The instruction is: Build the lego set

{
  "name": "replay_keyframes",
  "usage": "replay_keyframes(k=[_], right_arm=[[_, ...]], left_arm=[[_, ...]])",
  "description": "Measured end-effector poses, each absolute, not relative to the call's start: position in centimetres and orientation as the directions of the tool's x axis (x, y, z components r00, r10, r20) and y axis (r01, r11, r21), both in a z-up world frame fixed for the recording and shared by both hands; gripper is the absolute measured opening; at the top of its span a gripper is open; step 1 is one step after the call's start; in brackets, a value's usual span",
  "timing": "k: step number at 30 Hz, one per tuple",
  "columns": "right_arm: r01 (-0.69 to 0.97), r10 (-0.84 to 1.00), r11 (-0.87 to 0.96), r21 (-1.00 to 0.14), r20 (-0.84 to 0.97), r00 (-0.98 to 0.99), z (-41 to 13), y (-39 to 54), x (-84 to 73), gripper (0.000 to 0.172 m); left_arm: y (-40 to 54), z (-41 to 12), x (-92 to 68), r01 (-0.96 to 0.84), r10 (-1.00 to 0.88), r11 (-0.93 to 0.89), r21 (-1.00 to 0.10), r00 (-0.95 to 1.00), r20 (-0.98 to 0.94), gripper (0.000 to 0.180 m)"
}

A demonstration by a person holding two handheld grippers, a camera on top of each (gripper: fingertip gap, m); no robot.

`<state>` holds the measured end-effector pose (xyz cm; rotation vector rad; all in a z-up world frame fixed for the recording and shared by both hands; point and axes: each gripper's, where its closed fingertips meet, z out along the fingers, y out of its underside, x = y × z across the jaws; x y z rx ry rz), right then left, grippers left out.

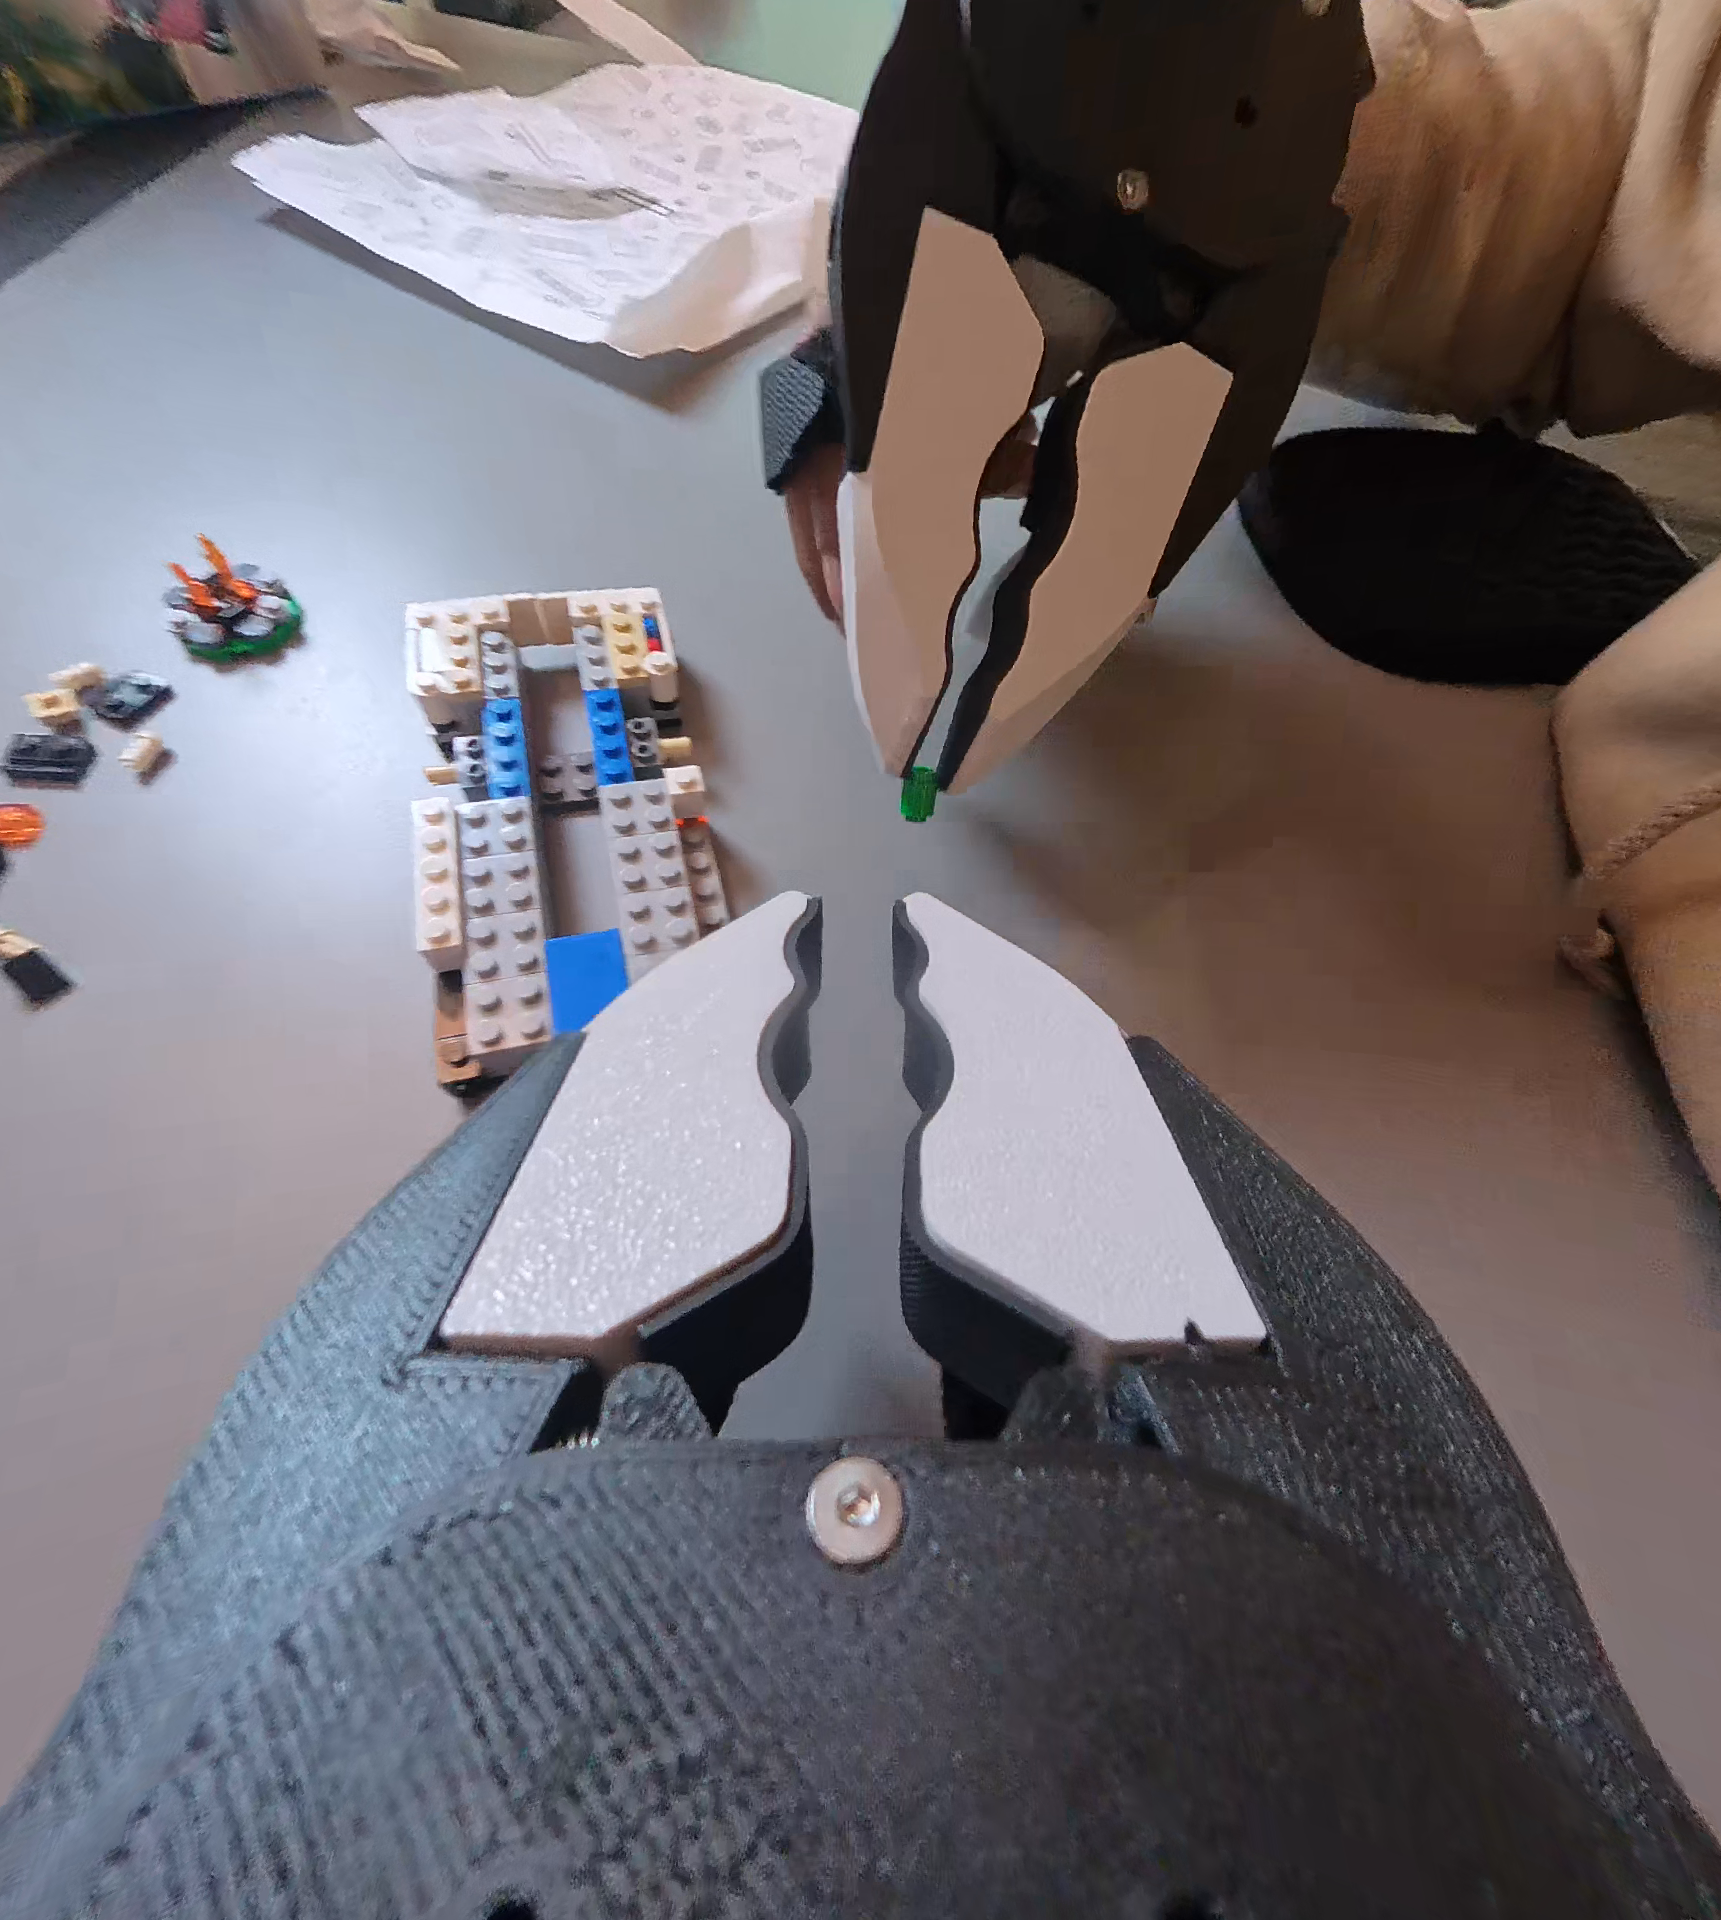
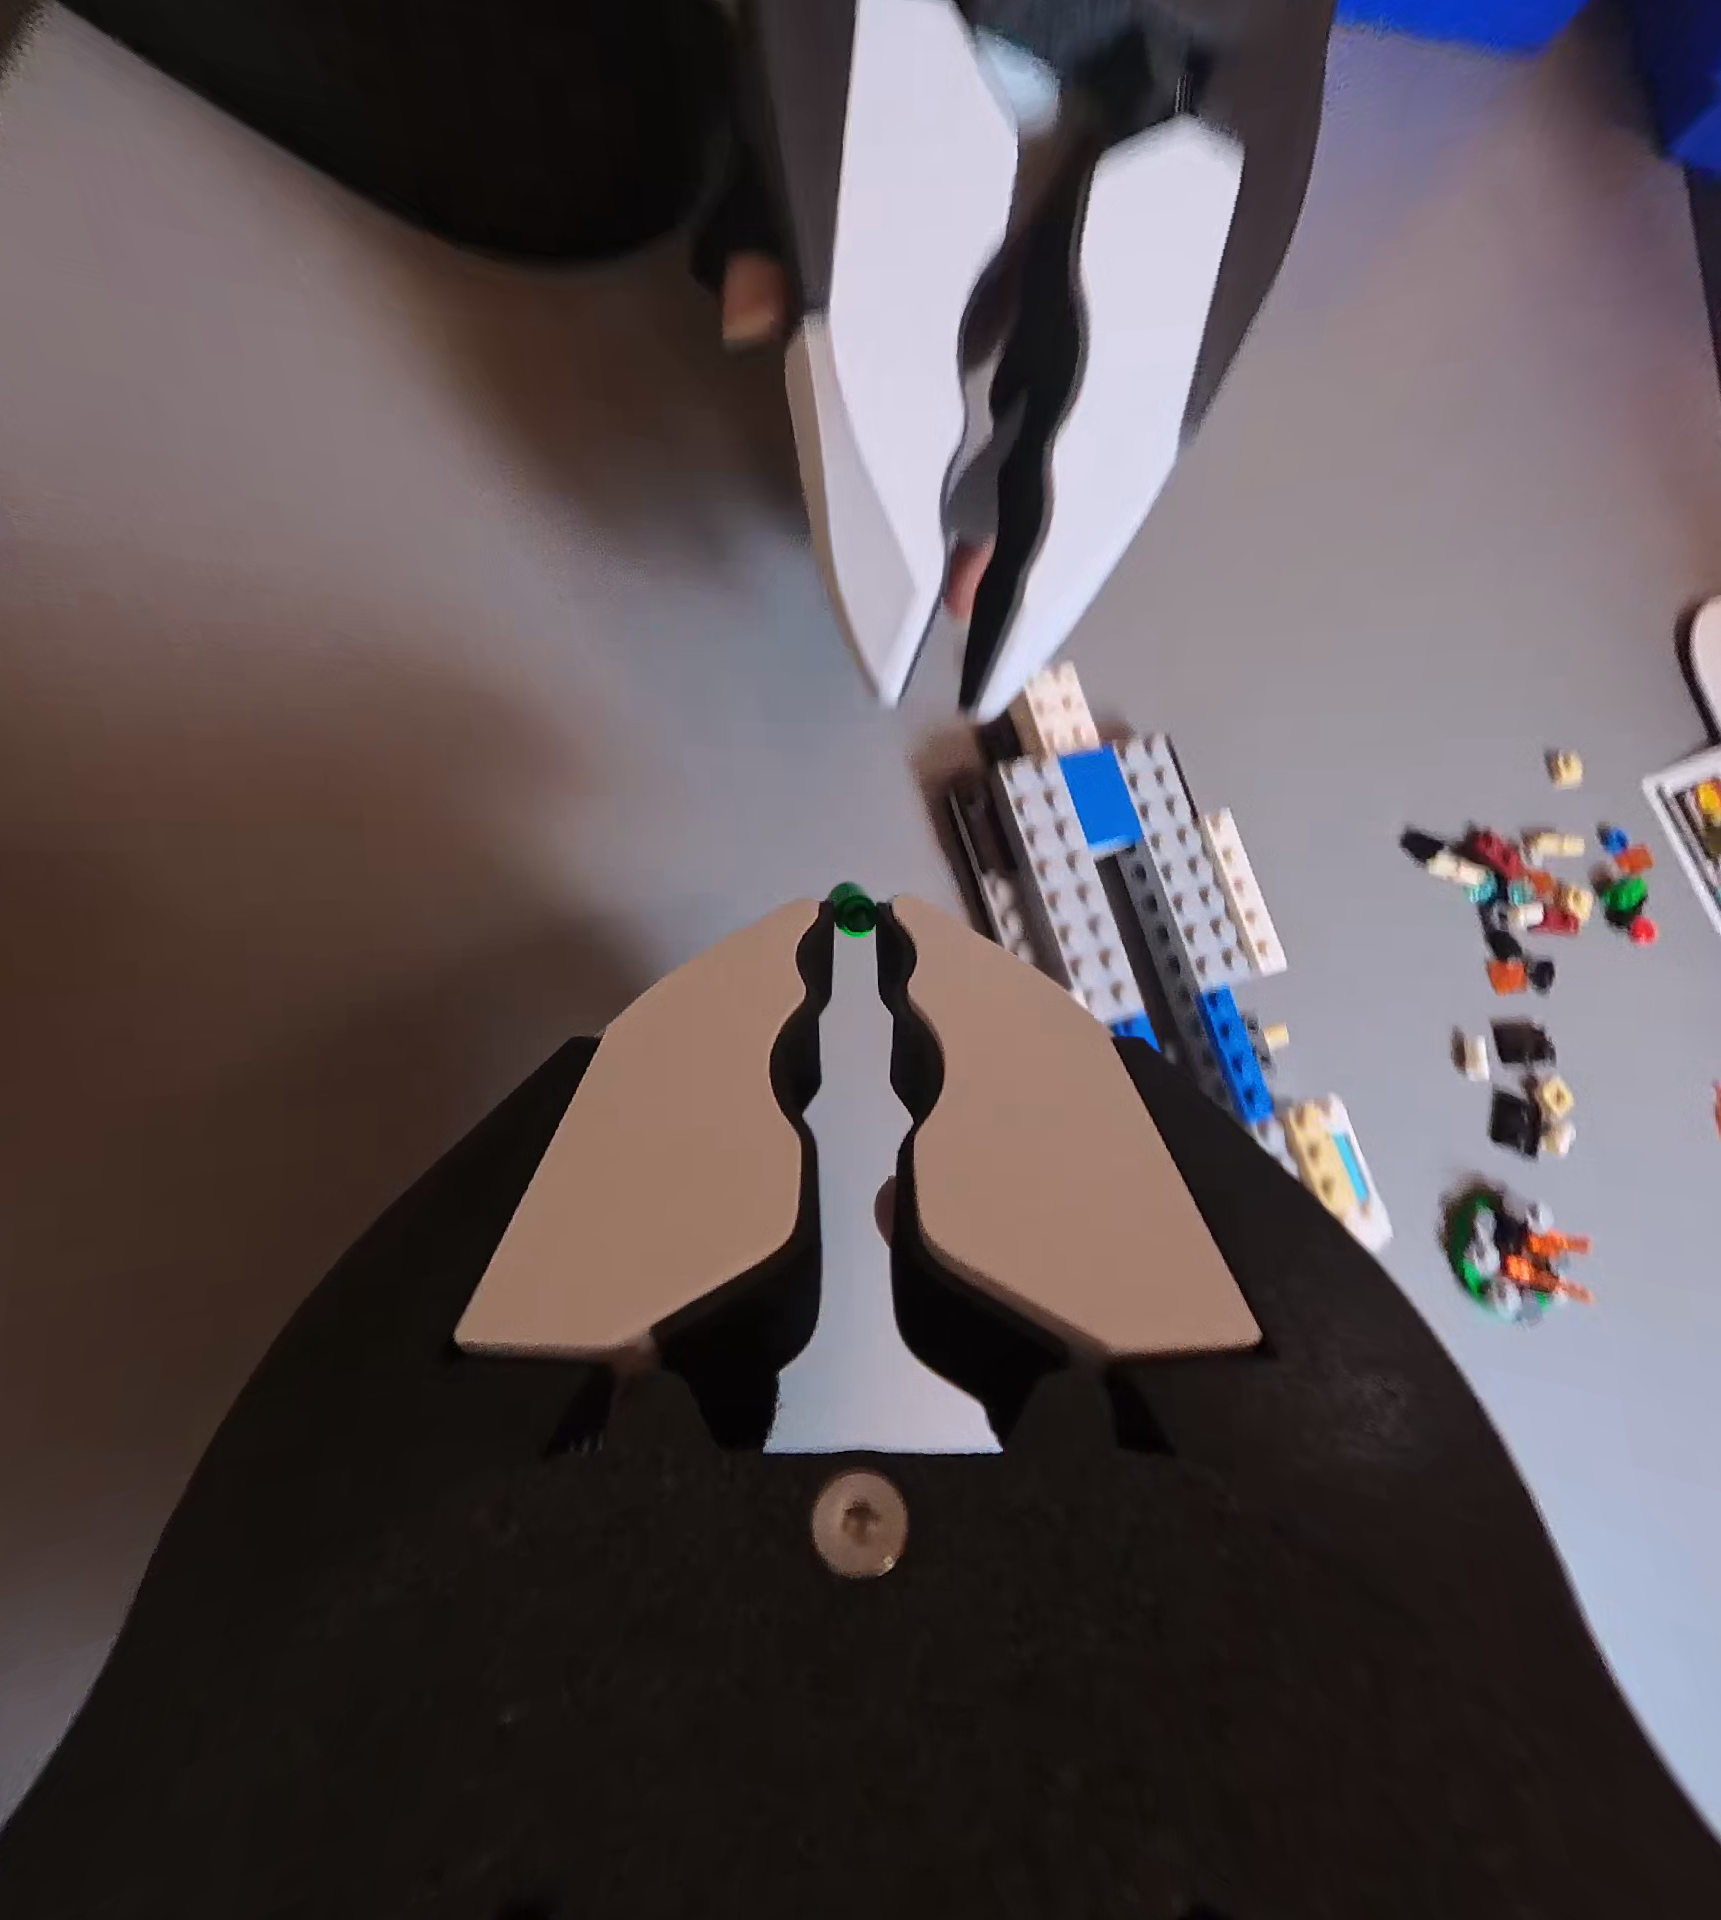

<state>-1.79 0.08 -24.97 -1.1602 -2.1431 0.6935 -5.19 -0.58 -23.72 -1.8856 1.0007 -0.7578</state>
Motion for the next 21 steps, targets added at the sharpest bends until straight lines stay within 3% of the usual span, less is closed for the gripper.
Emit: replay_keyframes(k=[6, 11, 21], right_arm=[[0.722, 0.910, 0.412, -0.556, 0.211, -0.357, -26.5, 4.6, 1.6, 0.008], [0.786, 0.907, 0.419, -0.454, 0.184, -0.378, -27.4, 5.6, 2.4, 0.008], [0.797, 0.906, 0.420, -0.434, 0.152, -0.395, -28.2, 5.4, 1.8, 0.012]], left_arm=[[2.6, -21.8, -8.5, -0.303, -0.739, -0.236, -0.923, 0.673, -0.031, 0.012], [3.5, -23.1, -10.2, -0.374, -0.690, -0.268, -0.888, 0.718, -0.094, 0.013], [3.2, -24.8, -10.1, -0.413, -0.717, -0.317, -0.854, 0.694, -0.069, 0.024]])
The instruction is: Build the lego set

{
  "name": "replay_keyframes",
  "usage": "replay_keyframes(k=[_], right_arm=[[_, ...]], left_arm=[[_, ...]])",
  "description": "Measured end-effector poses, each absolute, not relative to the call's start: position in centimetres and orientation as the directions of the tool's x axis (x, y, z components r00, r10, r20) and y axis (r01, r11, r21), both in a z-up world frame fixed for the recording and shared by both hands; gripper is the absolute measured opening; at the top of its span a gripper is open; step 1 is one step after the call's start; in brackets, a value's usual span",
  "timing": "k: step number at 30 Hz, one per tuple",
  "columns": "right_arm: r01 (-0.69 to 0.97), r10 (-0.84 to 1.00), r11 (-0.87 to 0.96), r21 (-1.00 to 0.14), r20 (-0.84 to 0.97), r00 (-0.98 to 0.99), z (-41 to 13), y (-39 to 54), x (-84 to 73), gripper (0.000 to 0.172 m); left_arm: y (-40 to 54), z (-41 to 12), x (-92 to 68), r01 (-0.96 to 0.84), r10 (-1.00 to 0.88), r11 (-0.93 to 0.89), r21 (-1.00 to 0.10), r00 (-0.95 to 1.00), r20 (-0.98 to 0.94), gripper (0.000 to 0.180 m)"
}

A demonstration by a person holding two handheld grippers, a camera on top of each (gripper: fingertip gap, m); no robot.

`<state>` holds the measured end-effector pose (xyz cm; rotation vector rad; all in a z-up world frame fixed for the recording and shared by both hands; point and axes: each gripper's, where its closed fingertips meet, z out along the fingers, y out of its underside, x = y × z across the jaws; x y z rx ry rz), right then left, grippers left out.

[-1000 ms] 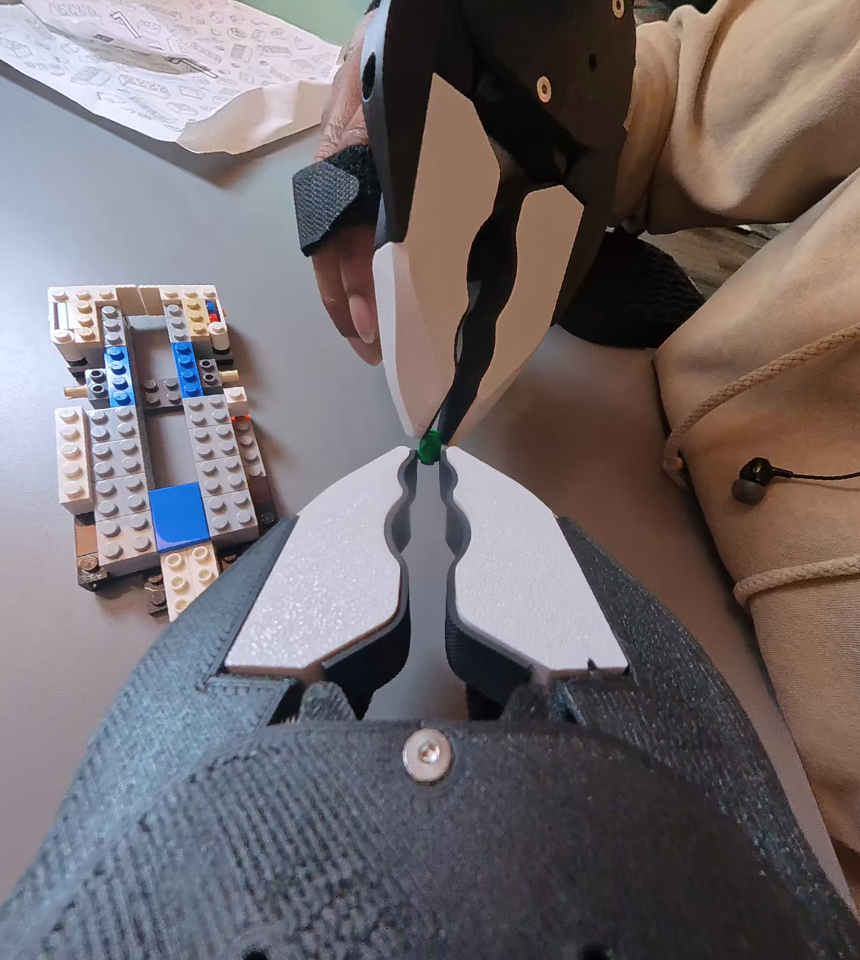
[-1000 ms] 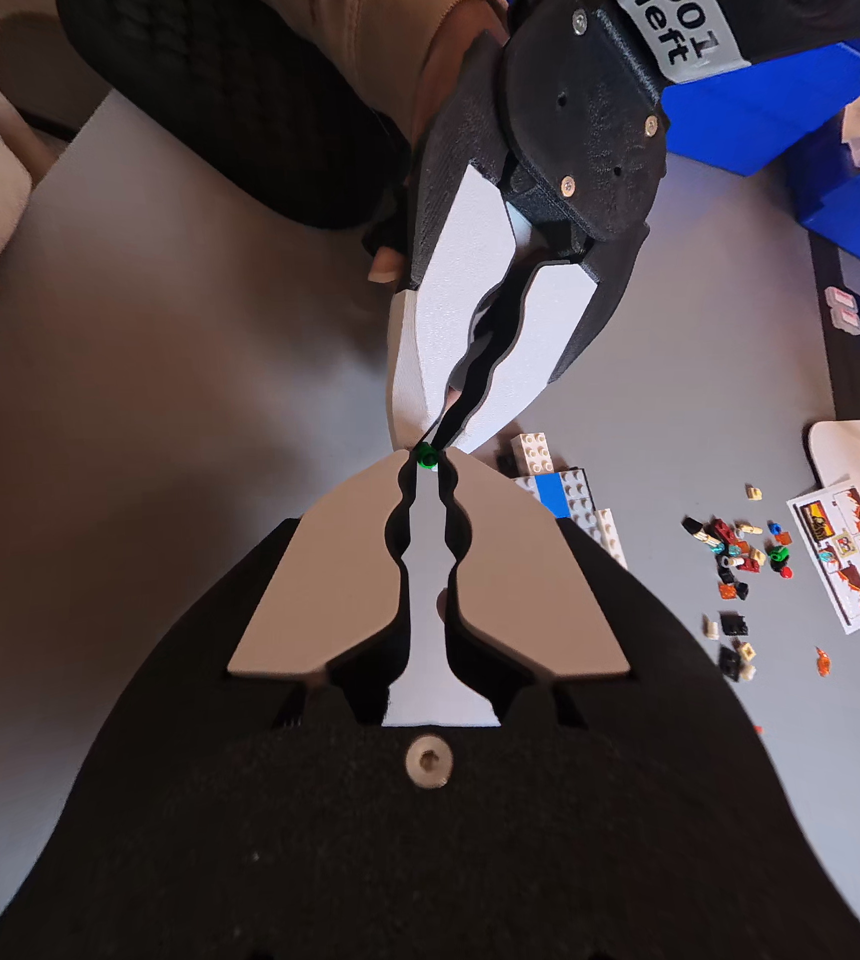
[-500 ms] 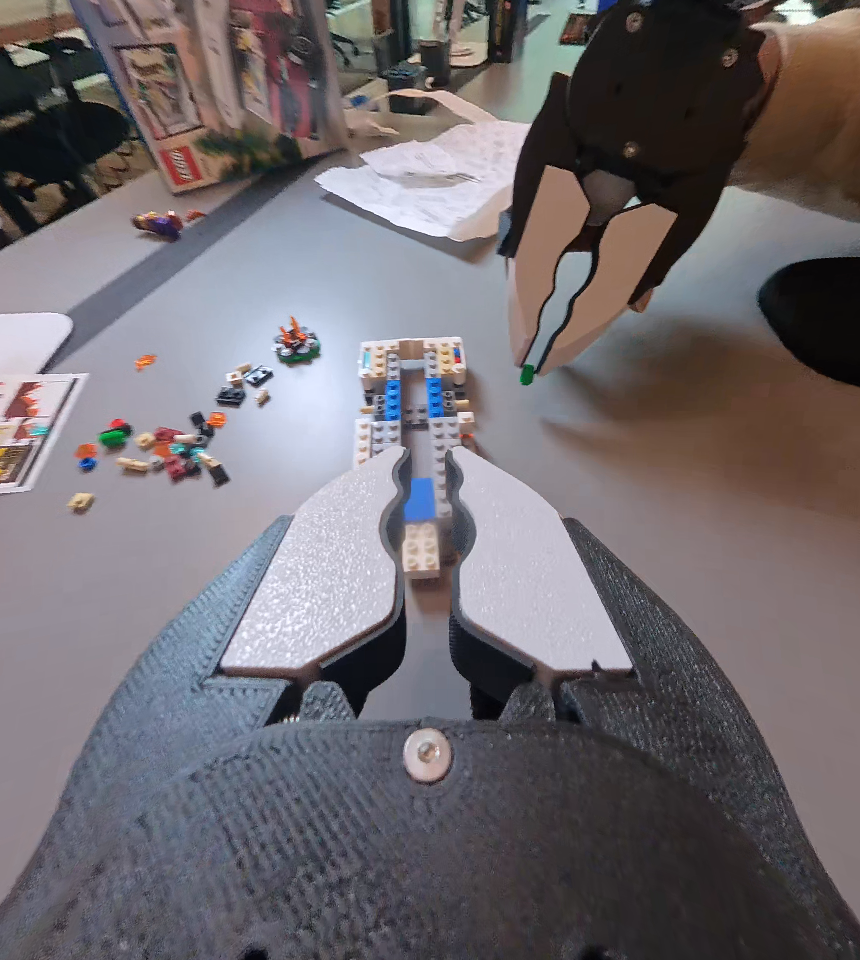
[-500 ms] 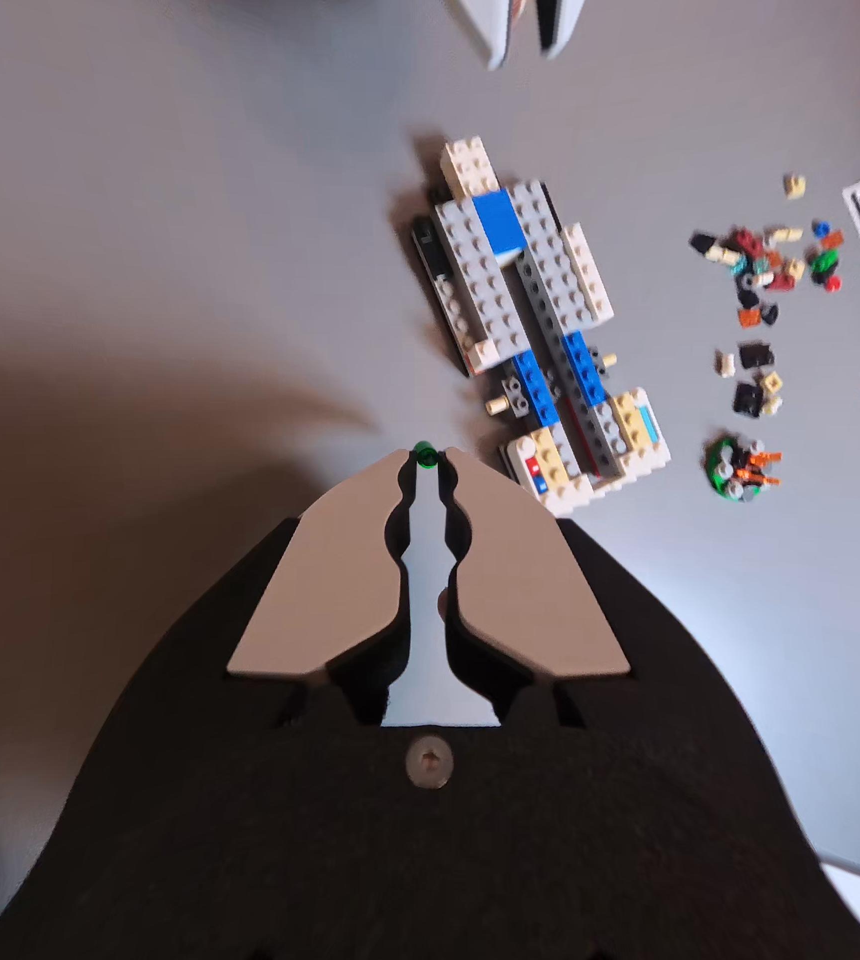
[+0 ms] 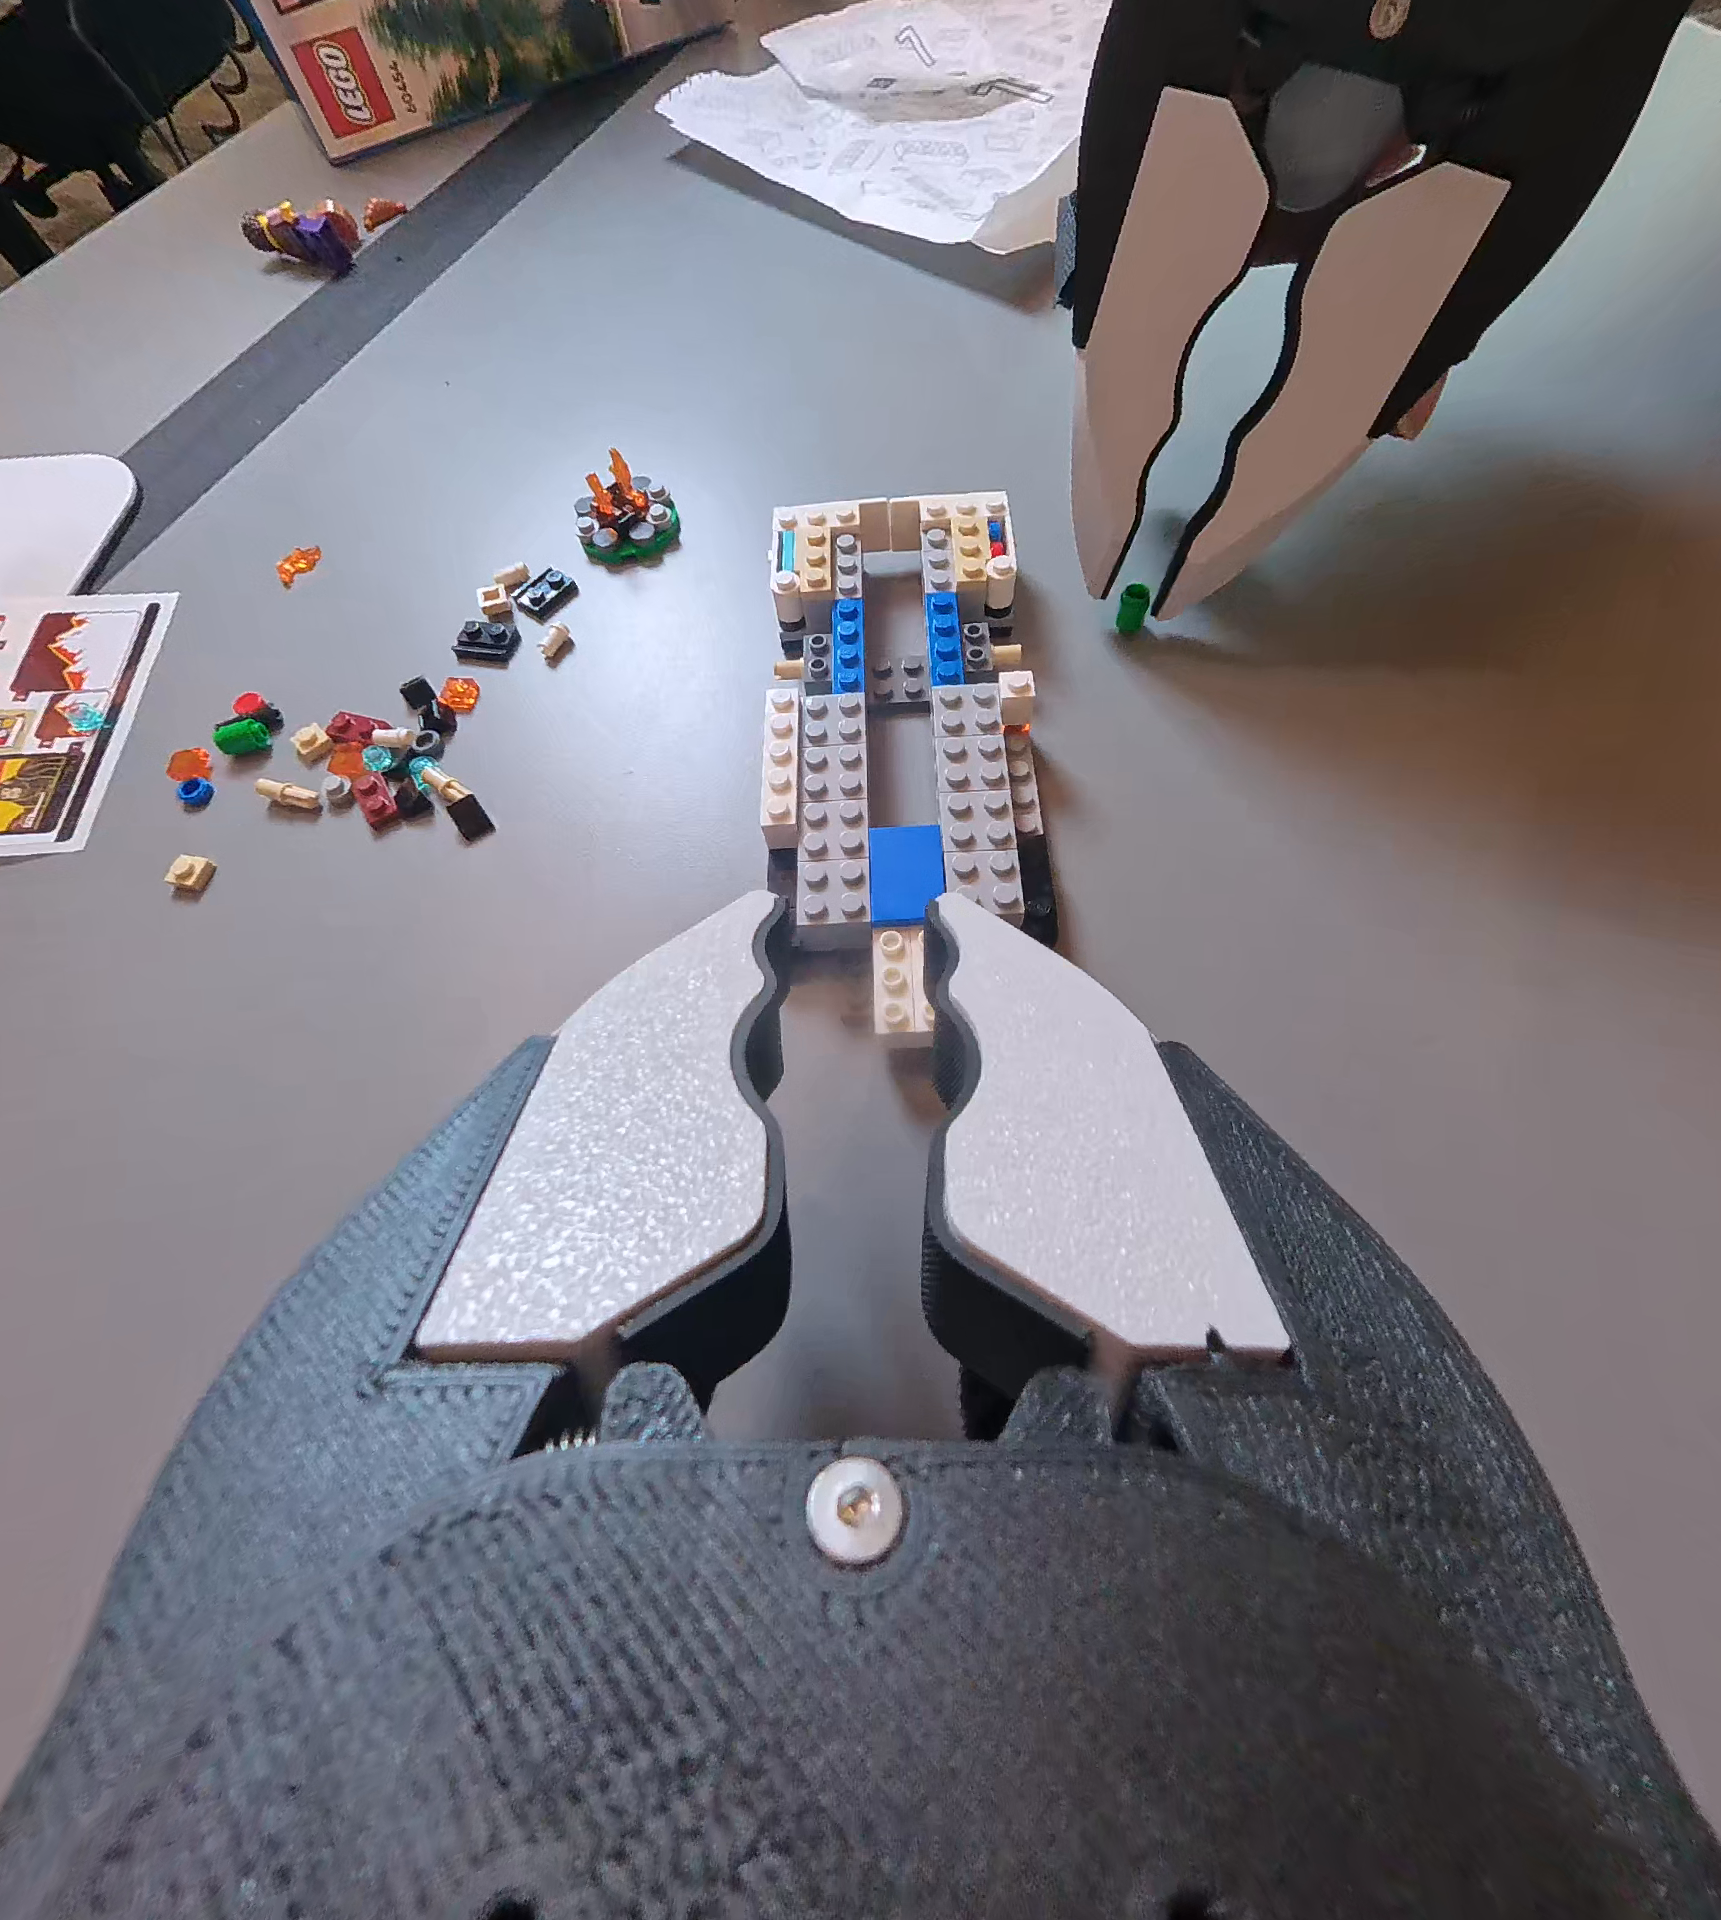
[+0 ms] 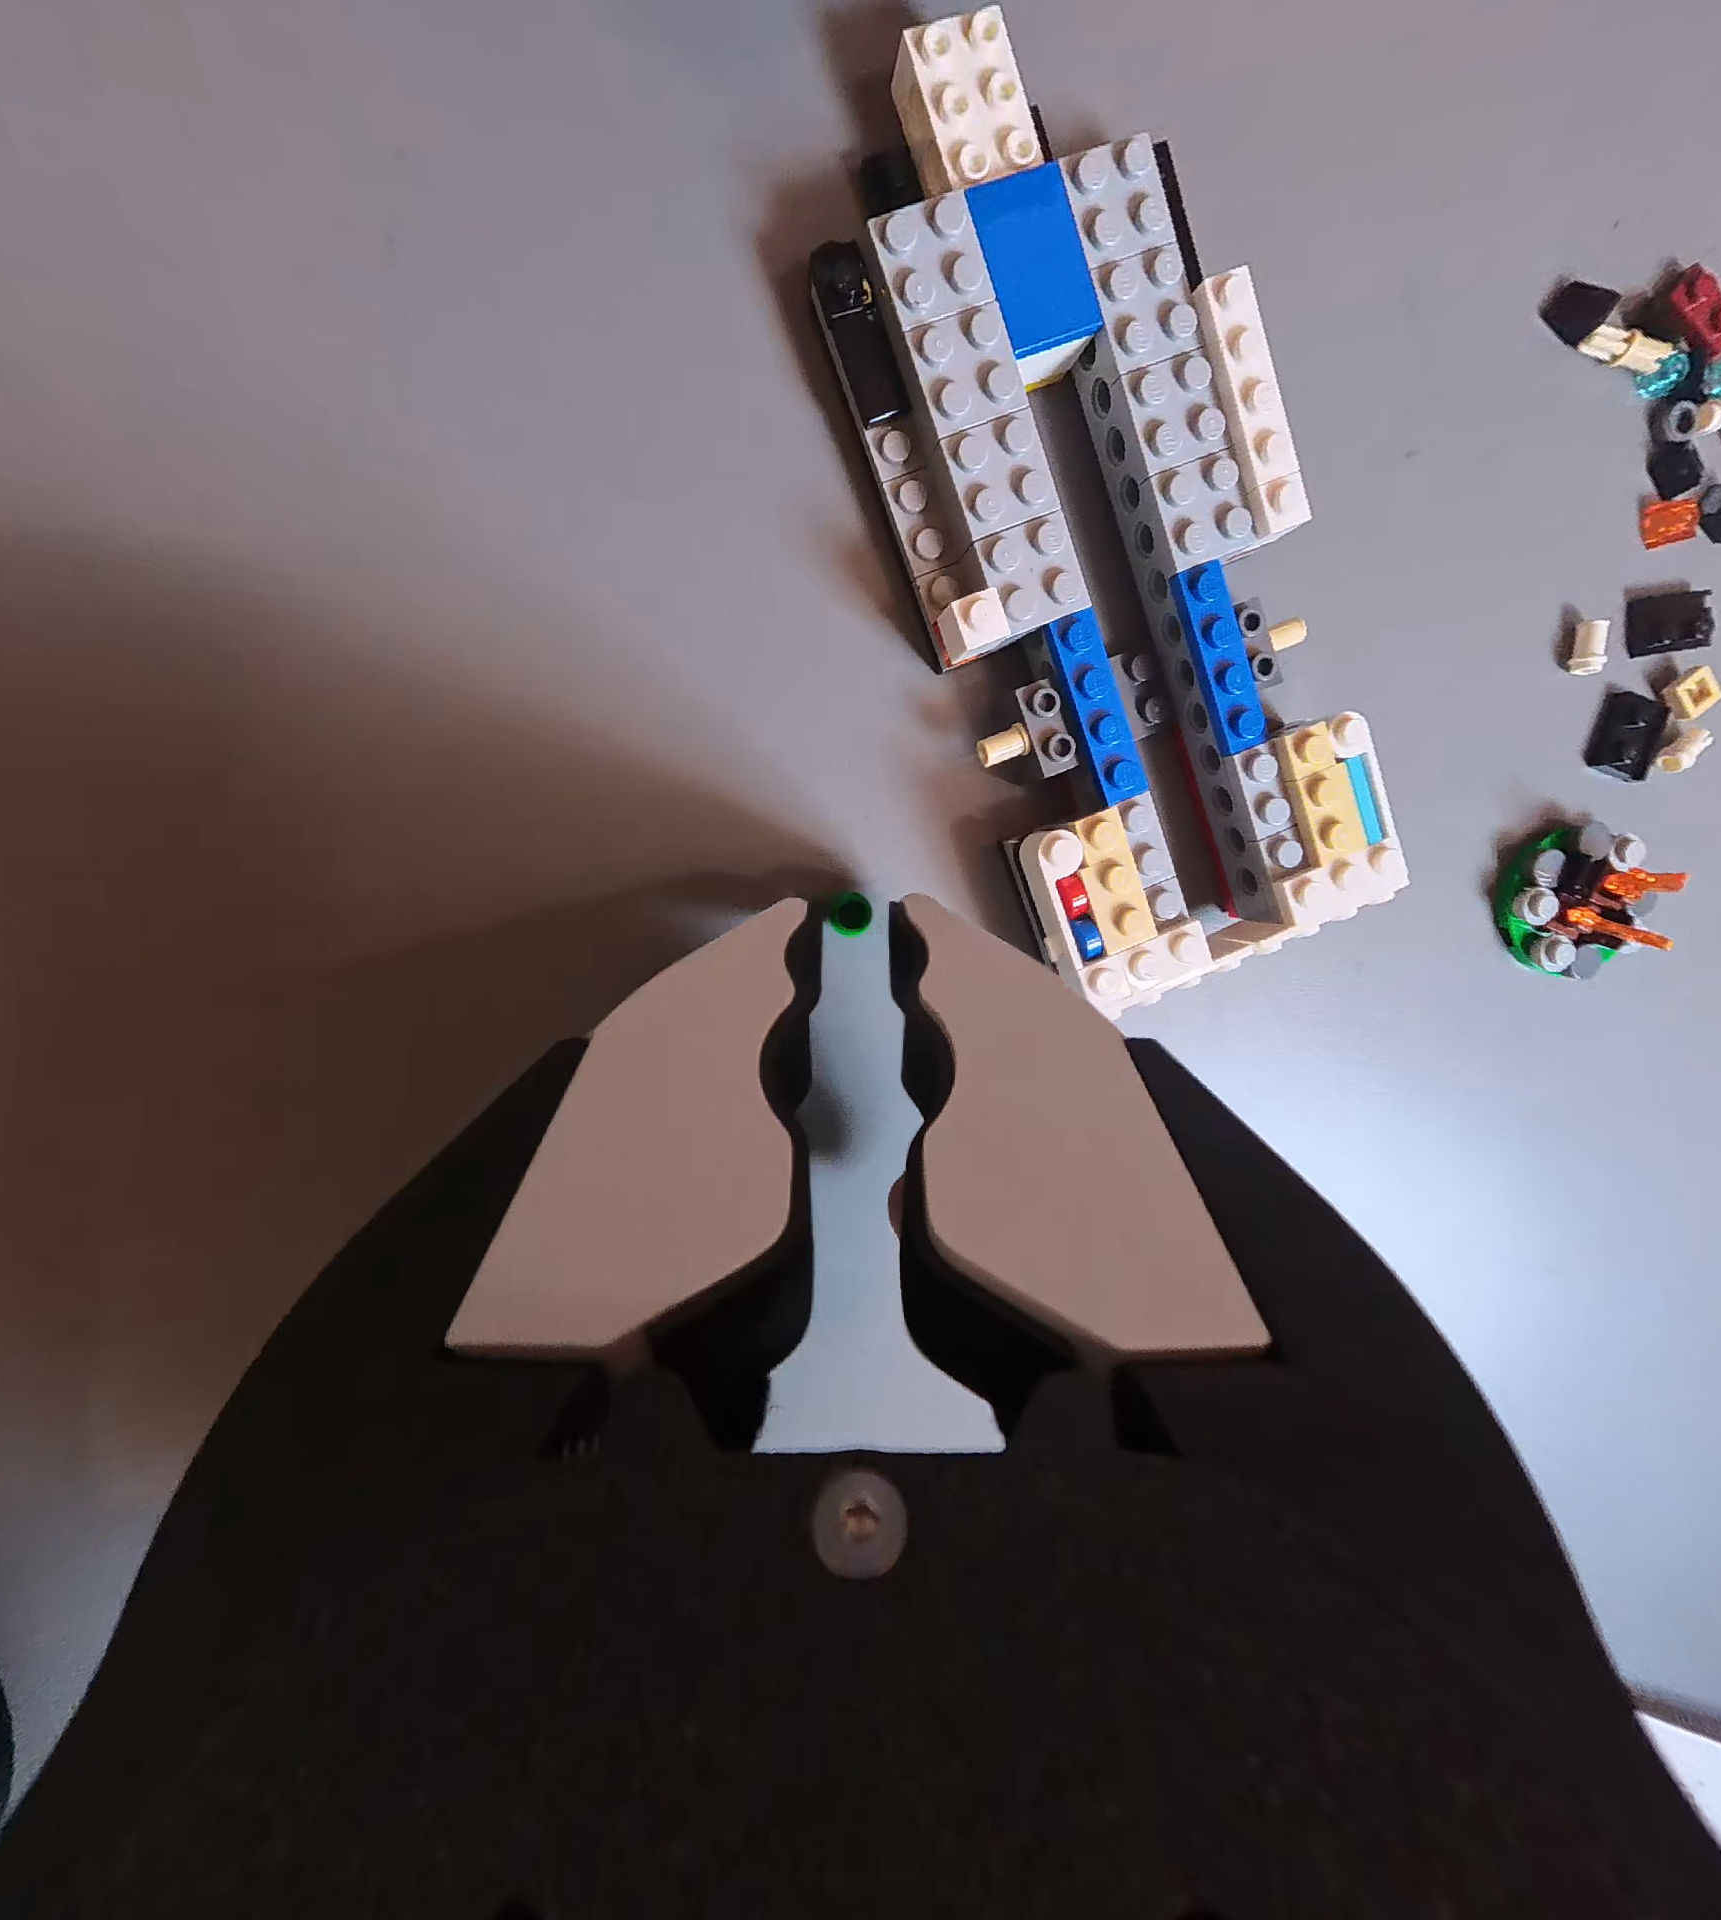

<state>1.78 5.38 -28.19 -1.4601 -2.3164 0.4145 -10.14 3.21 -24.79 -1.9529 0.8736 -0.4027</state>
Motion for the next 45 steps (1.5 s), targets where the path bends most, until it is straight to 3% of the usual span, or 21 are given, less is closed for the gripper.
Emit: replay_keyframes(k=[12, 23, 31, 45], right_arm=[[0.777, 0.929, 0.354, -0.520, 0.104, -0.354, -27.8, 5.0, 2.0, 0.021], [0.787, 0.932, 0.339, -0.515, 0.073, -0.354, -27.8, 4.9, 2.4, 0.021], [0.778, 0.928, 0.350, -0.522, 0.078, -0.365, -28.3, 4.8, 1.7, 0.008], [0.701, 0.914, 0.384, -0.600, 0.140, -0.381, -24.9, 2.8, -0.4, 0.008]], left_arm=[[2.9, -25.9, -10.3, -0.435, -0.730, -0.362, -0.825, 0.682, -0.039, 0.029], [1.0, -27.7, -8.3, -0.542, -0.805, -0.357, -0.761, 0.592, -0.044, 0.028], [0.6, -27.7, -7.8, -0.547, -0.819, -0.346, -0.762, 0.573, -0.040, 0.021], [-0.8, -27.6, -6.3, -0.574, -0.864, -0.296, -0.763, 0.502, -0.043, 0.021]])
